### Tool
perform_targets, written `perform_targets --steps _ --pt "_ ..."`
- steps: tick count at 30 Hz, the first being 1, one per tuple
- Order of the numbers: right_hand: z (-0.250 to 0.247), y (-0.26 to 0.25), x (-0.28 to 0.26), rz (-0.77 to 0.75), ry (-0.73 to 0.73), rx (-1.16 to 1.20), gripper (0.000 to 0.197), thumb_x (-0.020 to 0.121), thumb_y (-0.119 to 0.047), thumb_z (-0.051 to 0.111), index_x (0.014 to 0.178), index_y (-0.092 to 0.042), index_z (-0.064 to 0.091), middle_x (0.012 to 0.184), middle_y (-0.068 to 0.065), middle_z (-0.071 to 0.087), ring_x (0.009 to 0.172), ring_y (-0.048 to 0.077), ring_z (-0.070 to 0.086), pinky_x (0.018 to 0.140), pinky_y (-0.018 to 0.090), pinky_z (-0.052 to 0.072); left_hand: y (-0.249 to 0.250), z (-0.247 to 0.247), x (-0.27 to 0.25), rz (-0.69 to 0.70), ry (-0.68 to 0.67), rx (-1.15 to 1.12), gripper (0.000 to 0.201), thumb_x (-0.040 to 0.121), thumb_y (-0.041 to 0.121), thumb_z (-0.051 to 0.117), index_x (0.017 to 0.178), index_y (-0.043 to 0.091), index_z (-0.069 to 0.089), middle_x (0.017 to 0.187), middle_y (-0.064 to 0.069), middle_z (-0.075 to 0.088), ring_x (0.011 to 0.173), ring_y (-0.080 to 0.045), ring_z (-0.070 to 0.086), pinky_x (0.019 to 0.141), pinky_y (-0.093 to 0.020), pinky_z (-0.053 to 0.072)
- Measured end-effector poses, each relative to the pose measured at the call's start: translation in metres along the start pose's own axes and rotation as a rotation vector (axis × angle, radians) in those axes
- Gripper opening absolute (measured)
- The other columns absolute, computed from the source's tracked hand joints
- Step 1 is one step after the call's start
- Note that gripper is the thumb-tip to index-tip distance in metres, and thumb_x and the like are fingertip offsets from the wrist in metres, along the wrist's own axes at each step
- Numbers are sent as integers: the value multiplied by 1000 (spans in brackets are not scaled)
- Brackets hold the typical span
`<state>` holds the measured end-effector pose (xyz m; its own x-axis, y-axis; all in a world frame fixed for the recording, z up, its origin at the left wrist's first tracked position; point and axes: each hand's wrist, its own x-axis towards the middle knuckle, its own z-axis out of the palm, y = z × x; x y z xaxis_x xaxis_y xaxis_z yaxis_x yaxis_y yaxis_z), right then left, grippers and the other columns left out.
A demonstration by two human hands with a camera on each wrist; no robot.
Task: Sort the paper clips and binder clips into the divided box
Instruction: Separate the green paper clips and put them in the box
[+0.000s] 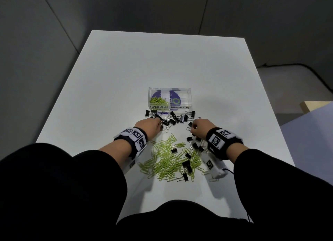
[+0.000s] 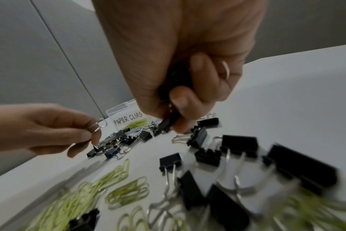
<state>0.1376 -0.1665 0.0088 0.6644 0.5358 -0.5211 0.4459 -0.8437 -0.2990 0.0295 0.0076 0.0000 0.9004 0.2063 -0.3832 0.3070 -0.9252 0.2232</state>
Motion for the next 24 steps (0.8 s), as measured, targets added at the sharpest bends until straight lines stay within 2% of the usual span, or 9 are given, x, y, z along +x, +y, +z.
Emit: perform_targets --steps 3,5,9,11,13,16,18,20,24 --pt "-1 -11 16 -44 69 18 9 92 -12 41 91 -10 49 100 19 62 80 27 51 68 30 37 -4 -7 15 62 15 -24 29 99 21 36 117 8 55 115 -12 58 102 -31 59 84 -37 49" --pt "0 -18 24 -77 77 -10 15 94 -12 38 99 -8 53 99 17 62 85 31 57 68 31 39 -2 -11 24 106 10 3 30 99 21 37 118 7 55 116 -13 56 104 -31 58 86 -37 48" --pt "5 -26 39 -119 91 -37 22 94 -15 41 110 -6 53 111 16 62 98 32 59 82 38 47 5 -13 43 107 10 -24 30 98 21 39 118 6 55 117 -14 54 103 -31 57 87 -38 47" --pt "7 -27 44 -148 92 9 27 93 -15 47 119 -8 50 119 16 58 103 32 58 87 39 46 7 -14 50 103 23 -35 29 97 22 41 119 8 55 117 -13 54 103 -30 56 86 -38 46" --pt "5 -26 46 -200 70 63 43 90 -15 53 131 -11 44 128 14 53 114 30 54 96 38 43 8 -14 53 123 45 -41 32 96 25 44 124 11 53 120 -11 53 107 -28 55 88 -37 47" --pt "4 -21 45 -282 64 57 54 86 -14 58 137 -14 40 134 13 50 123 28 47 104 38 39 6 -12 53 152 83 -15 35 95 27 46 128 16 51 122 -7 54 111 -24 53 86 -36 47" --pt "2 -16 40 -313 127 18 48 87 -14 56 133 -13 44 132 11 51 122 27 46 102 37 40 6 -11 49 191 155 33 31 94 26 47 123 15 54 120 -6 55 110 -23 52 82 -35 47" --pt "-1 -10 31 -319 201 -51 34 90 -15 52 124 -12 51 125 10 55 116 27 48 92 35 41 11 -11 41 277 185 71 27 94 23 46 116 13 58 114 -5 57 105 -22 53 79 -32 46" --pt "-1 3 10 -270 128 -178 22 91 -22 49 111 -16 57 114 5 62 107 24 55 81 35 47 28 -1 19 521 -79 114 28 93 32 50 114 17 61 114 -2 58 104 -18 54 82 -30 49"
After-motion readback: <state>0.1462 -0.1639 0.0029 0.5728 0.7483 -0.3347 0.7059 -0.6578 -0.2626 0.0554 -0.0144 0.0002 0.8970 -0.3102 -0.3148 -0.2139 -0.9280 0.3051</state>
